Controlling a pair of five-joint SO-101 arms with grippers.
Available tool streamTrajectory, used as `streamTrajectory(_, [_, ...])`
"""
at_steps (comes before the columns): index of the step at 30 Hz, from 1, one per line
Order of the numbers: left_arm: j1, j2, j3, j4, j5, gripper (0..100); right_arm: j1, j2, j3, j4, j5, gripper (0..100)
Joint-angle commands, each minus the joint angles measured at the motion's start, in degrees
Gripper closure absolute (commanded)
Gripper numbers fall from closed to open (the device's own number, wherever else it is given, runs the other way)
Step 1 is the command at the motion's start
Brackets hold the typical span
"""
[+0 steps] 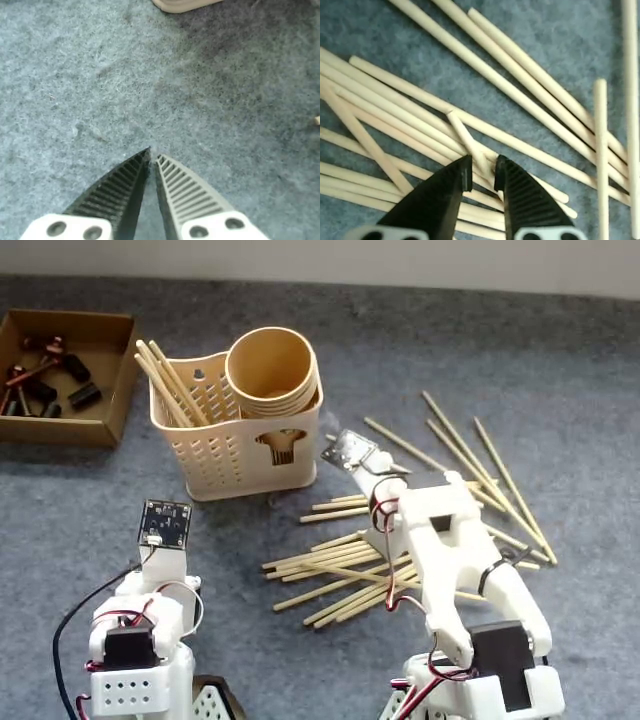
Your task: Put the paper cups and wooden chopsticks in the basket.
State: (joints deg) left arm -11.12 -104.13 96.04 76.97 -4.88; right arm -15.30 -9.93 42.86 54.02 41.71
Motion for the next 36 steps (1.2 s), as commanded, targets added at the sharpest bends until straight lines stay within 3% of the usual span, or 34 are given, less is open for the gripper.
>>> streamTrajectory(1, [-0.48,-0.22,1.19,0.18,-0.26,99,0.75,1.1,0.04,-1.36,0.62,93.3])
streamTrajectory(8, [-0.48,-0.22,1.19,0.18,-0.26,99,1.36,0.31,-0.48,-1.36,0.62,99.5])
streamTrajectory(15, [-0.48,-0.22,1.19,0.18,-0.26,99,1.45,-6.29,-0.4,-0.84,0.62,99.4])
streamTrajectory(36, [-0.4,-0.22,1.19,0.18,-0.26,99,1.45,-38.99,-0.13,20.97,0.35,99.4])
